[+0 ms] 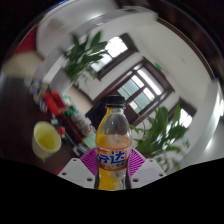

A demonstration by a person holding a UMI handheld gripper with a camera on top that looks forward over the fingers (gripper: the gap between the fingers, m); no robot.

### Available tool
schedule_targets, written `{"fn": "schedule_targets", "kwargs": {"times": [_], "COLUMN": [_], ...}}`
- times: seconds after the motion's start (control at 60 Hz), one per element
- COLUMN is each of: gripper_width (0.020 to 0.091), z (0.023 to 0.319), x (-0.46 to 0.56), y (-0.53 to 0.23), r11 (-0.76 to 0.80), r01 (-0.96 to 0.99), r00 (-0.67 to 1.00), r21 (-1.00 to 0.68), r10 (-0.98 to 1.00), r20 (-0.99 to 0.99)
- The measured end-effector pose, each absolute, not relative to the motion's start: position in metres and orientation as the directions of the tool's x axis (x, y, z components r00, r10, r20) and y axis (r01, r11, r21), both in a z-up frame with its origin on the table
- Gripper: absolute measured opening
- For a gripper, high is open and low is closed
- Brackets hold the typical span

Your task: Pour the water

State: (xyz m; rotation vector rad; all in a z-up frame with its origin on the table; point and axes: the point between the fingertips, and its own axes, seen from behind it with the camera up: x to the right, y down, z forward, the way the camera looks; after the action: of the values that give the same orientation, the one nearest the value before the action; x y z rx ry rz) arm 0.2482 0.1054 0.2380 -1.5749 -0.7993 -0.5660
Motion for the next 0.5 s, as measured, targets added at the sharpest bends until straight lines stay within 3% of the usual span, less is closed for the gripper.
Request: {"fn": "schedule_targets", "kwargs": {"times": [0.117,0.25,0.5], "gripper_width": [0.0345,0.0346,0.0346], "z": [0.234,0.211,0.182], "x": [0.253,0.222,0.171], "y": [0.105,0.117,0.138], "r11": [-0.121,-0.196,-0.158], "r01": [0.429,0.100,0.037], "r00": [0.889,0.958,0.960], "r21": [-0.895,-0.975,-0.987], "r10": [0.230,0.283,0.280], "r20": [0.395,0.042,-0.009]}}
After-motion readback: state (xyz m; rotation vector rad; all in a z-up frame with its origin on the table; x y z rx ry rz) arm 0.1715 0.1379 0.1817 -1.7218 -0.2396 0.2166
